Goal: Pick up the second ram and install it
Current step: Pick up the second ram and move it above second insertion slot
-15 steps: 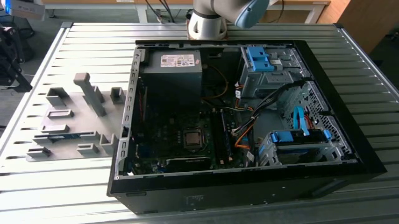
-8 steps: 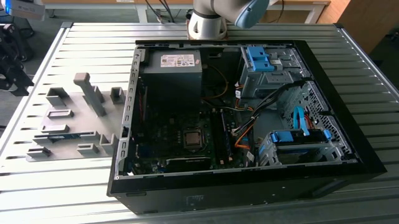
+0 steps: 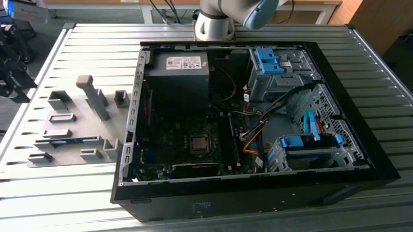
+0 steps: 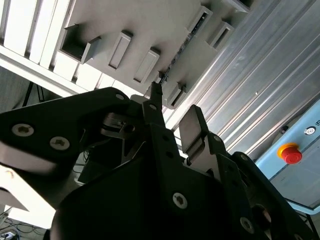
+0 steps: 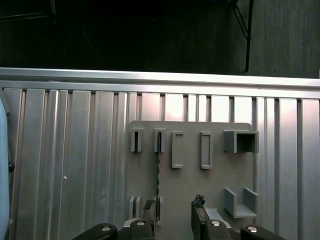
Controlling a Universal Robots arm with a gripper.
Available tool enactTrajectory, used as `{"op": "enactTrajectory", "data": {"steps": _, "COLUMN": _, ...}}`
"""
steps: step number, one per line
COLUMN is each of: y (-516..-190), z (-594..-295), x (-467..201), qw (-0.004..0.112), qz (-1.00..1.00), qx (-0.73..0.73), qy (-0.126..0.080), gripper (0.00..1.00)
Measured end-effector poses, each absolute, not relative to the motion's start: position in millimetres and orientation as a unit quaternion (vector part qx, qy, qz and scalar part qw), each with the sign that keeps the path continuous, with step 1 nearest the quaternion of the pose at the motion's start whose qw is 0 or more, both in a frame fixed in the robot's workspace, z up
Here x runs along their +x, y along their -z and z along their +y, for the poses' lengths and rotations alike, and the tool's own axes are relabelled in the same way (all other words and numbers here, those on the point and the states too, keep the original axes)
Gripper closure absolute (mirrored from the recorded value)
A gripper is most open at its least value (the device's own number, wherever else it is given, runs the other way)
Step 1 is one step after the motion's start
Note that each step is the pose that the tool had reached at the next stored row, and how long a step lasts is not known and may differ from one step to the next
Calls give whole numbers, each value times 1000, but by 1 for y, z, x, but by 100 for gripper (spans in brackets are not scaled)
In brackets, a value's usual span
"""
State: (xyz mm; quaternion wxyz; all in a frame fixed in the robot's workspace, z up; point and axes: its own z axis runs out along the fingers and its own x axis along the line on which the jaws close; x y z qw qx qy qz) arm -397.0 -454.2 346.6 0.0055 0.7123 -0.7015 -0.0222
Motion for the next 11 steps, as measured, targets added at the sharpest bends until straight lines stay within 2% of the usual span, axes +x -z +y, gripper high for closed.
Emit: {"op": "enactTrajectory", "data": {"steps": 11, "y": -329, "z": -455, "x": -397, "qw": 6, "qz": -706, "qx": 708, "qy": 22, "gripper": 58}}
